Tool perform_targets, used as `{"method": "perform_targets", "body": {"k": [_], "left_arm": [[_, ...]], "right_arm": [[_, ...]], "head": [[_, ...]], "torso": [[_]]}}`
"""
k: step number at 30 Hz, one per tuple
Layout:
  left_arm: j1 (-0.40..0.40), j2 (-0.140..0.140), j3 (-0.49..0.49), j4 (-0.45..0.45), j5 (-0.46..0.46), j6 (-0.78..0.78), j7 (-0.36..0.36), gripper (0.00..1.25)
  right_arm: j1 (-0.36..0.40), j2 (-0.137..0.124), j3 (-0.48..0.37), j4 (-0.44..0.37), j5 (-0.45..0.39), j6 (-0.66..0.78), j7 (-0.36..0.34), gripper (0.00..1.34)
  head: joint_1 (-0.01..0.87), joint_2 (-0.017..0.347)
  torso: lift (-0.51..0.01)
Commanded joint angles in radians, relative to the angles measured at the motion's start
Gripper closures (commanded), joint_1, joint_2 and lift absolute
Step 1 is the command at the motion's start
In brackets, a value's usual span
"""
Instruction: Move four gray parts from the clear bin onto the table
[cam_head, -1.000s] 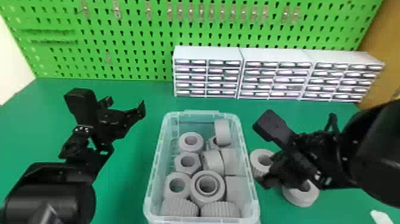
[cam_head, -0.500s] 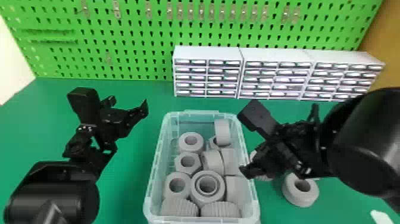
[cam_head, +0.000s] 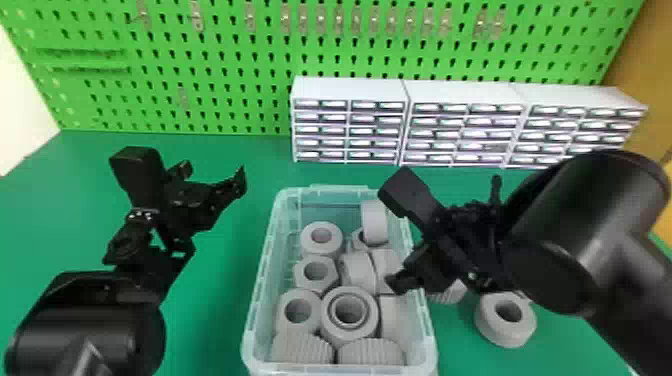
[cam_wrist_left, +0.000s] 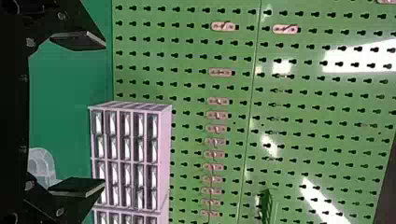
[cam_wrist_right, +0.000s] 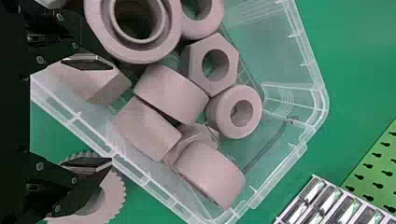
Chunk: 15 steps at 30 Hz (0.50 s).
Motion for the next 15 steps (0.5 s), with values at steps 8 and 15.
{"method": "perform_targets", "body": {"k": [8, 15], "left_arm": [[-0.003, 0.000, -0.001, 0.000, 0.000, 0.000, 0.000, 0.23], [-0.003, 0.002, -0.001, 0.000, 0.001, 0.000, 0.000, 0.23]], "right_arm": [[-0.099, 0.016, 0.114, 0.137, -0.107, 0.006, 0.002, 0.52], [-0.119, 0.025, 0.153, 0.169, -0.105, 0.006, 0.003, 0.52]], "head": [[0.686, 0.026], [0.686, 0.026]], "torso": [[-0.050], [-0.050]]}}
